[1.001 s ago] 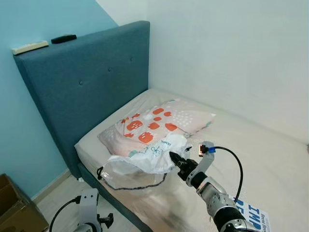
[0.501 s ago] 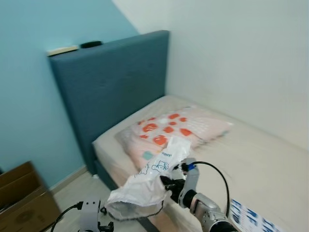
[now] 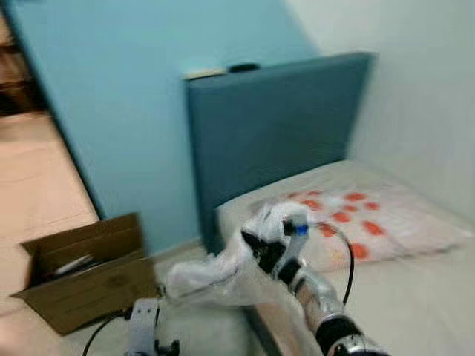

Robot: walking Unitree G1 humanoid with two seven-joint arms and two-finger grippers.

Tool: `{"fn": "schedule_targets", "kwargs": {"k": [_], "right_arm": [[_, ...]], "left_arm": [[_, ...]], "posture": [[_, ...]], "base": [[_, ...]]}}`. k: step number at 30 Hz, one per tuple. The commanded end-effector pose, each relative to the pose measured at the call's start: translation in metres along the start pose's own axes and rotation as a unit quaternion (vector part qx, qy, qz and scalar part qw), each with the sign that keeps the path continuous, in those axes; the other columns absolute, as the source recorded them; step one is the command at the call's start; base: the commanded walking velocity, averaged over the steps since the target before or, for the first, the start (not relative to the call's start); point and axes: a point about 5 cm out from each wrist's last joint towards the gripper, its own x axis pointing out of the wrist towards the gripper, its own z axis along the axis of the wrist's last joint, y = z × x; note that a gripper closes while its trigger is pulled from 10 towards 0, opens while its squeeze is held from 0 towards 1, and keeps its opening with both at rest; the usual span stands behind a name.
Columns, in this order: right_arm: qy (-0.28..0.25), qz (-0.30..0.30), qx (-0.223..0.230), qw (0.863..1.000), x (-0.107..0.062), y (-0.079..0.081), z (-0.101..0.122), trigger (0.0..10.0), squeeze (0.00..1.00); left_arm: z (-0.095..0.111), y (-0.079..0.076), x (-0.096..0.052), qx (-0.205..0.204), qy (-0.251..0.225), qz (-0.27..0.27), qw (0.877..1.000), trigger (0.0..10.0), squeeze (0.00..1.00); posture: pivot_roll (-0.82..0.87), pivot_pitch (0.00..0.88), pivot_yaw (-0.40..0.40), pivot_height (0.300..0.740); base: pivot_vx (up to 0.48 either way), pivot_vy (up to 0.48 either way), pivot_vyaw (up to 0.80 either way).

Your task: Clean up the room

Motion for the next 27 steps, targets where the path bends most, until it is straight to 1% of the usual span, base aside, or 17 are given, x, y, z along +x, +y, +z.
{"fn": "schedule_targets", "kwargs": {"k": [1,4,12,17,19,27], "right_arm": [[-0.019,0.024,0.000,1.000,0.008,0.008,0.008,10.0,0.00],[-0.033,0.041,-0.007,0.999,0.014,0.013,0.015,10.0,0.00],[-0.049,0.051,-0.010,0.997,0.017,0.017,0.020,10.0,0.00],[-0.042,0.046,-0.009,0.998,0.015,0.017,0.016,10.0,0.00],[-0.032,0.044,-0.007,0.999,0.014,0.018,0.010,10.0,0.00],[-0.021,0.036,-0.005,0.999,0.014,0.019,0.005,10.0,0.00]], "left_arm": [[-0.003,0.003,-0.001,0.007,0.007,0.004,1.000,10.0,0.00],[-0.004,0.003,-0.001,0.005,0.007,0.005,1.000,10.0,0.00],[-0.006,0.004,-0.001,0.007,0.012,0.006,1.000,10.0,0.00],[-0.006,0.004,-0.002,0.009,0.013,0.006,1.000,10.0,0.00],[-0.005,0.005,-0.002,0.010,0.012,0.005,1.000,10.0,0.00],[-0.004,0.007,-0.002,0.013,0.012,0.006,1.000,10.0,0.00]], "posture": [[0.07,0.000,-0.039,0.735],[0.07,0.002,-0.038,0.735],[0.07,0.007,-0.032,0.735],[0.08,0.005,-0.036,0.735],[0.08,0.003,-0.035,0.735],[0.08,0.000,-0.033,0.735]], "base": [[0.000,0.000,0.80],[0.000,0.000,0.80],[0.000,0.000,0.80],[0.000,0.000,0.80],[0.000,0.000,0.80],[0.000,0.000,0.80]]}}
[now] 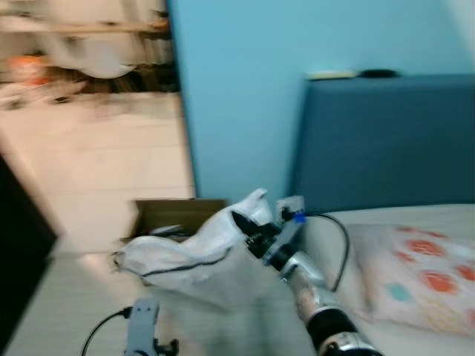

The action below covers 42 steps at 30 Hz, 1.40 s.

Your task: Clean up the room

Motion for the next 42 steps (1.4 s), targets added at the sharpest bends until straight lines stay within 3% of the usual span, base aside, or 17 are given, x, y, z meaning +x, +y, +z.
{"fn": "schedule_targets", "kwargs": {"k": [1,9,18,27,35,39,42], "right_arm": [[0.012,-0.009,-0.001,1.000,0.001,0.002,-0.005,10.0,0.00],[0.053,-0.077,-0.013,0.996,-0.018,-0.015,-0.020,10.0,0.00],[0.042,-0.116,-0.014,0.992,-0.029,-0.026,-0.017,10.0,0.00],[-0.015,-0.183,-0.012,0.983,-0.029,-0.044,0.011,10.0,0.00],[-0.053,-0.168,-0.012,0.984,-0.022,-0.042,0.028,10.0,0.00],[-0.109,-0.133,-0.014,0.985,-0.010,-0.035,0.056,10.0,0.00],[-0.120,-0.126,-0.014,0.985,-0.008,-0.033,0.063,10.0,0.00]], "left_arm": [[-0.004,0.002,-0.001,0.003,0.009,0.003,1.000,10.0,0.00],[-0.003,0.002,-0.001,0.002,0.008,0.001,1.000,10.0,0.00],[-0.002,0.002,0.000,0.005,0.007,-0.001,1.000,10.0,0.00],[0.003,-0.002,0.001,0.008,0.002,-0.016,1.000,10.0,0.00],[0.003,-0.003,0.001,0.008,0.004,-0.019,1.000,10.0,0.00],[0.000,-0.003,0.001,0.010,0.008,-0.019,1.000,10.0,0.00],[0.000,-0.003,0.001,0.010,0.009,-0.019,1.000,10.0,0.00]], "posture": [[0.08,0.000,-0.035,0.735],[0.08,0.000,-0.033,0.735],[0.08,0.002,-0.020,0.735],[0.07,0.008,-0.016,0.735],[0.08,0.012,-0.017,0.735],[0.07,0.015,-0.017,0.735],[0.07,0.015,-0.017,0.735]], "base": [[0.000,0.000,0.80],[0.000,0.000,0.80],[0.000,0.000,0.80],[0.084,0.000,0.27],[0.364,0.000,0.00],[0.401,0.000,0.00],[0.401,0.000,0.00]]}}
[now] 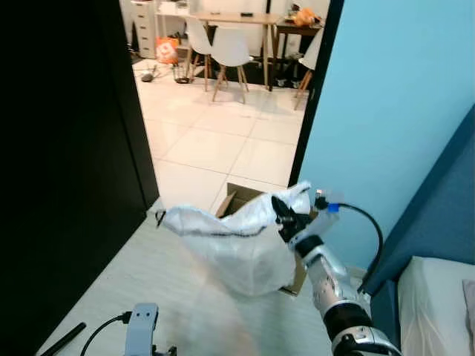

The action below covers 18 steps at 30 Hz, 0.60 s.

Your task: Clean up the room

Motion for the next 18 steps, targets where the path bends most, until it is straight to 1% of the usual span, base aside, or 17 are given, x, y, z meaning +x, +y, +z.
{"fn": "schedule_targets", "kwargs": {"k": [1,2,4,5,6,8,10,14,15,18], "right_arm": [[-0.011,0.009,0.008,1.000,0.004,0.003,0.005,10.0,0.00],[-0.021,0.013,0.005,1.000,0.008,0.004,0.013,10.0,0.00],[-0.023,0.008,-0.007,1.000,0.011,0.004,0.020,10.0,0.00],[-0.023,0.008,-0.007,1.000,0.011,0.004,0.020,10.0,0.00],[-0.015,0.000,-0.019,1.000,0.012,0.002,0.019,10.0,0.00],[-0.015,0.000,-0.019,1.000,0.012,0.002,0.019,10.0,0.00],[0.003,-0.018,-0.039,0.999,0.011,-0.002,0.016,10.0,0.00],[0.020,-0.037,-0.048,0.998,0.009,-0.006,0.012,10.0,0.00],[0.034,-0.052,-0.054,0.997,0.007,-0.008,0.010,10.0,0.00],[0.044,-0.059,-0.059,0.996,0.006,-0.009,0.008,10.0,0.00]], "left_arm": [[-0.002,-0.001,0.000,0.002,0.006,-0.002,1.000,10.0,0.00],[-0.002,-0.002,0.000,0.002,0.007,-0.003,1.000,10.0,0.00],[-0.003,-0.002,0.000,0.001,0.006,-0.004,1.000,10.0,0.00],[-0.003,-0.002,0.000,0.001,0.006,-0.004,1.000,10.0,0.00],[-0.003,-0.003,0.000,0.001,0.006,-0.005,1.000,10.0,0.00],[-0.003,-0.003,0.000,0.001,0.006,-0.005,1.000,10.0,0.00],[-0.003,-0.004,0.000,0.001,0.006,-0.007,1.000,10.0,0.00],[-0.003,-0.004,0.000,0.001,0.007,-0.008,1.000,10.0,0.00],[-0.003,-0.004,0.000,0.001,0.007,-0.008,1.000,10.0,0.00],[-0.004,-0.003,0.000,0.002,0.007,-0.007,1.000,10.0,0.00]], "posture": [[0.07,0.015,-0.017,0.735],[0.07,0.015,-0.021,0.735],[0.07,0.015,-0.023,0.735],[0.07,0.015,-0.023,0.735],[0.07,0.016,-0.023,0.735],[0.07,0.016,-0.023,0.735],[0.07,0.017,-0.024,0.735],[0.07,0.018,-0.022,0.735],[0.07,0.018,-0.022,0.735],[0.07,0.018,-0.022,0.735]], "base": [[0.401,0.000,0.00],[0.416,0.000,0.00],[0.416,0.000,0.00],[0.416,0.000,0.00],[0.412,0.000,0.00],[0.412,0.000,0.00],[0.412,0.000,0.00],[0.414,0.000,0.00],[0.416,0.000,0.00],[0.415,0.000,0.00]]}}
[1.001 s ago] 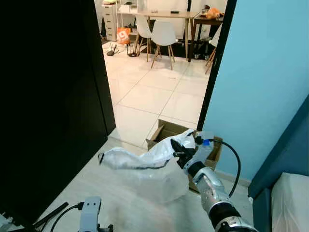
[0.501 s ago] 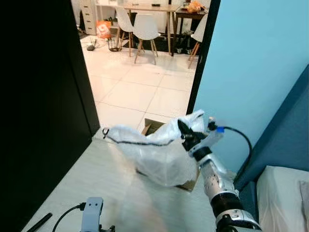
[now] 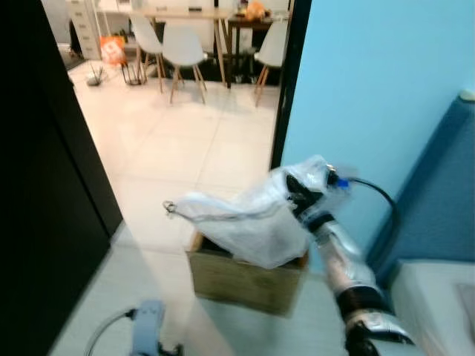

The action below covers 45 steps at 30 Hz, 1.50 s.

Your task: Clean up the room

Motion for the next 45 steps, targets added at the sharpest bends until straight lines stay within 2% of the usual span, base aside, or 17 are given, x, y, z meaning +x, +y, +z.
{"fn": "schedule_targets", "kwargs": {"k": [1,11,14,18,24,25,33,41,45], "right_arm": [[0.017,0.012,0.001,1.000,0.004,0.011,-0.006,10.0,0.00],[0.062,-0.013,-0.013,0.998,0.004,0.007,-0.016,10.0,0.00],[0.118,-0.030,-0.042,0.992,0.000,0.003,-0.029,10.0,0.00],[0.138,-0.043,-0.060,0.988,-0.001,0.000,-0.032,10.0,0.00],[0.181,-0.113,-0.066,0.975,-0.009,-0.019,-0.039,10.0,0.00],[0.194,-0.137,-0.074,0.969,-0.012,-0.026,-0.041,10.0,0.00],[0.205,-0.176,-0.081,0.960,-0.016,-0.038,-0.039,10.0,0.00],[0.219,-0.172,-0.091,0.956,-0.017,-0.038,-0.041,10.0,0.00],[0.236,-0.186,-0.075,0.951,-0.021,-0.040,-0.047,10.0,0.00]], "left_arm": [[-0.012,0.007,-0.003,-0.002,0.018,0.010,1.000,10.0,0.00],[-0.010,0.006,-0.003,-0.002,0.017,0.008,1.000,10.0,0.00],[-0.010,0.006,-0.003,-0.001,0.017,0.006,1.000,10.0,0.00],[-0.010,0.006,-0.003,0.000,0.017,0.006,1.000,10.0,0.00],[-0.010,0.006,-0.003,0.001,0.018,0.010,1.000,10.0,0.00],[-0.011,0.006,-0.003,0.002,0.018,0.010,1.000,10.0,0.00],[-0.013,0.007,-0.003,-0.004,0.022,0.015,1.000,10.0,0.00],[-0.014,0.007,-0.004,-0.010,0.023,0.012,1.000,10.0,0.00],[-0.014,0.006,-0.003,-0.012,0.023,0.011,1.000,10.0,0.00]], "posture": [[0.07,0.018,-0.022,0.735],[0.07,0.018,-0.022,0.735],[0.07,0.017,-0.021,0.735],[0.07,0.016,-0.019,0.735],[0.07,0.011,-0.023,0.735],[0.07,0.009,-0.024,0.735],[0.07,0.004,-0.027,0.735],[0.07,0.005,-0.029,0.735],[0.07,0.011,-0.026,0.735]], "base": [[0.412,0.000,0.00],[0.415,0.000,0.00],[0.414,0.000,0.00],[0.412,0.000,0.00],[0.344,0.000,0.00],[0.300,0.000,0.00],[0.171,0.000,0.00],[0.000,0.000,-0.08],[0.000,0.000,-0.65]]}}
